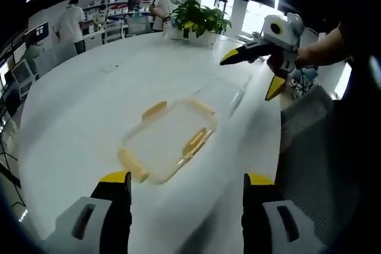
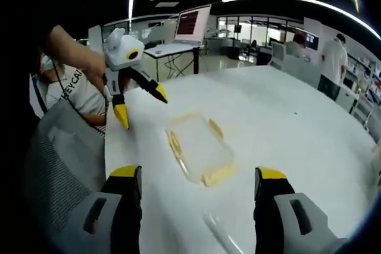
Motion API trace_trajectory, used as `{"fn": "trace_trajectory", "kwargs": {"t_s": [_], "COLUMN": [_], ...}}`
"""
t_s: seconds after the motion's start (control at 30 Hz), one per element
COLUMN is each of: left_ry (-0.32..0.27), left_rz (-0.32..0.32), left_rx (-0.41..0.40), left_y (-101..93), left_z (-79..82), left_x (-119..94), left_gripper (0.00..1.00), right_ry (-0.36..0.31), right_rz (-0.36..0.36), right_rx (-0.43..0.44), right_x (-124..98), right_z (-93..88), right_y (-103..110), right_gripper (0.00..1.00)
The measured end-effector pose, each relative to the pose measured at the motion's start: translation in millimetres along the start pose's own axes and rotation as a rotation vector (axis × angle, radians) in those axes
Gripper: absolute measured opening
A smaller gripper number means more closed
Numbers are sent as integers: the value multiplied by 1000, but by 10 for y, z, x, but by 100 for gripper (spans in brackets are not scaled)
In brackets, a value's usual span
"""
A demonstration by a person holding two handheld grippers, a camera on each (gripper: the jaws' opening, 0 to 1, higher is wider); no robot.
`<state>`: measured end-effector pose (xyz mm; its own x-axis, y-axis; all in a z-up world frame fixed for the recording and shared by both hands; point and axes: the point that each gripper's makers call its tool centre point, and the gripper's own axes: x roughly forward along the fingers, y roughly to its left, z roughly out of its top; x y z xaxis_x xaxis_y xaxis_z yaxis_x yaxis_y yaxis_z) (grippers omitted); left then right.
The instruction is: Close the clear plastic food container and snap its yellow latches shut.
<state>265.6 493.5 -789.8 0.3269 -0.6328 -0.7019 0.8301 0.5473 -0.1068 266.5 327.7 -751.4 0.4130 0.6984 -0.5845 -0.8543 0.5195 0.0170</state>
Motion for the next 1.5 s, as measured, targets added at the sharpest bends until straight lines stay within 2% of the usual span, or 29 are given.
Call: {"fn": "trace_trajectory", "kwargs": {"t_s": [0.33,0.73,1.2,1.33,1.5], "left_ry": [47,92,142,151,181], "left_rz": [-13,-35,-52,-63,-76], "left_rx": [50,109,183,184,228], "left_y": [134,235,425,438,453], "left_z": [-24,-44,-33,-27,-73], "left_x": [44,132,212,231,269], "left_gripper": [73,73,72,72,72], "right_ry": [23,81,217,250,287], "right_rz": [9,42,97,112,129], "right_rx": [-24,-84,-119,-130,-156], "right_x": [96,235,385,427,488], "right_z": [43,1,-139,-165,-221], "right_y": [-82,-100,-180,-198,-233], "right_gripper": [74,70,64,63,62]}}
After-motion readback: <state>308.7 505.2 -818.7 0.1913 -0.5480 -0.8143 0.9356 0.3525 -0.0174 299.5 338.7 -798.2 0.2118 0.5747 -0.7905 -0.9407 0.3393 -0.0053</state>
